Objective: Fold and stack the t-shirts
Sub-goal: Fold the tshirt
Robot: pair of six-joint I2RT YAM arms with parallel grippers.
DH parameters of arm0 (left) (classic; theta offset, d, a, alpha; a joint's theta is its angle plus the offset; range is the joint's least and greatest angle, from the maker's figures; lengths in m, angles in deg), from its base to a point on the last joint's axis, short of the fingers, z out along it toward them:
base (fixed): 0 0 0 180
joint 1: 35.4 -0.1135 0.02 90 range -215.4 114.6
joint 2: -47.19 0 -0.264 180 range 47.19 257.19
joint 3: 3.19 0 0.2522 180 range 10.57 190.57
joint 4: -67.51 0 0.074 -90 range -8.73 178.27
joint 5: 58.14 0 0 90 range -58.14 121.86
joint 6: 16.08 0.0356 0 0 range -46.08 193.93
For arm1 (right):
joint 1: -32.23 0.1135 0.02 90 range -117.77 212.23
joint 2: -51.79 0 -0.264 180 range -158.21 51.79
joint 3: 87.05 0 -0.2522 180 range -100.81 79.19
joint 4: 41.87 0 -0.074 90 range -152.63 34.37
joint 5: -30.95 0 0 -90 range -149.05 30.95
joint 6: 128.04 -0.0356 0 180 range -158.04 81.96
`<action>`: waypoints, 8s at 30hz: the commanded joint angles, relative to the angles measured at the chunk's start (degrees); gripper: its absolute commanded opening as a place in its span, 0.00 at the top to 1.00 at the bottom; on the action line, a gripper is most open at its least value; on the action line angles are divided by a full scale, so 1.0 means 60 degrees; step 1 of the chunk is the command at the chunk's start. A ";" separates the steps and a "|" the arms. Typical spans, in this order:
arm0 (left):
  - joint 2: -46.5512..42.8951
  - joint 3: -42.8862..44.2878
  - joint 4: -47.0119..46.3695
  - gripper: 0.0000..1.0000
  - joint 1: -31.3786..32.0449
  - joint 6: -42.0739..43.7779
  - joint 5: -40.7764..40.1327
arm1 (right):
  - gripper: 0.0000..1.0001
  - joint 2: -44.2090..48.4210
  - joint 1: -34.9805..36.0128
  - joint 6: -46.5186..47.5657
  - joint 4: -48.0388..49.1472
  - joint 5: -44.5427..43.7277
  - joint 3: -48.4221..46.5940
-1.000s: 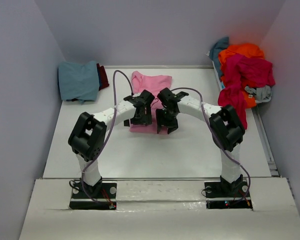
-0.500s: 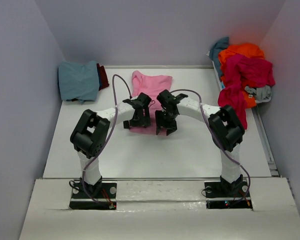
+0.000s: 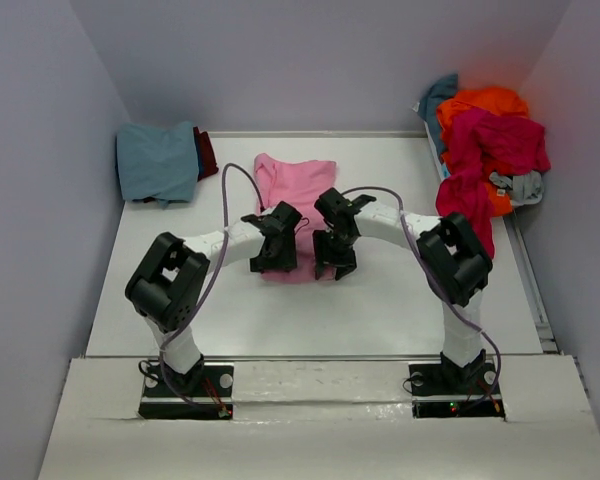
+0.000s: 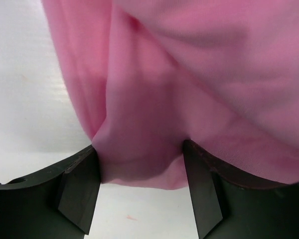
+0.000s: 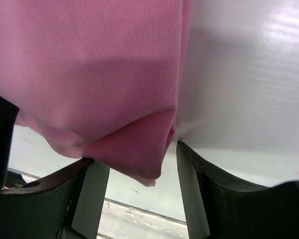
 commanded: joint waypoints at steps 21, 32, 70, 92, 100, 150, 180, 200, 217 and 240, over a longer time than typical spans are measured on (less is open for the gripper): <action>-0.2567 -0.0568 0.3087 0.14 0.2092 -0.1929 -0.0447 | 0.41 0.2007 0.1050 0.0099 -0.0688 -0.1095 -0.0444; -0.1939 0.1469 0.3983 0.11 0.2092 -0.1944 -0.1314 | 0.43 0.1743 0.1138 0.0128 -0.0569 -0.0654 -0.0430; -0.3374 0.2481 0.1727 0.11 0.0950 -0.1417 -0.0596 | 0.47 -0.0809 0.1327 0.1153 -0.0217 0.0372 -0.3564; -0.4339 0.2218 0.1639 0.11 0.0306 -0.1753 -0.1430 | 0.47 0.0220 0.2646 0.1461 -0.0818 0.1600 -0.2510; -0.4531 0.2436 0.1638 0.11 0.0100 -0.1593 -0.1490 | 0.47 -0.0337 0.2822 0.1740 -0.0863 0.2098 -0.2876; -0.5439 -0.1181 0.3103 0.11 -0.0076 -0.2281 0.0518 | 0.46 0.0352 0.2822 0.0934 -0.0274 -0.1794 -0.2978; -0.2746 -0.1490 0.2694 0.11 0.0802 -0.1432 0.0736 | 0.46 0.0366 0.1402 0.0656 -0.0028 -0.2221 -0.1822; -0.1602 -0.0947 0.2650 0.10 0.1287 -0.0583 0.0956 | 0.46 -0.0601 0.1314 0.0700 0.0090 -0.1884 -0.2114; -0.1601 -0.1474 0.2884 0.10 0.1374 -0.0567 0.1161 | 0.46 -0.1070 0.0275 0.0788 -0.0027 -0.2001 -0.2217; -0.2246 -0.1929 0.2913 0.10 0.1374 -0.0684 0.1279 | 0.46 -0.0808 -0.1250 0.1446 -0.0774 -0.2119 -0.3520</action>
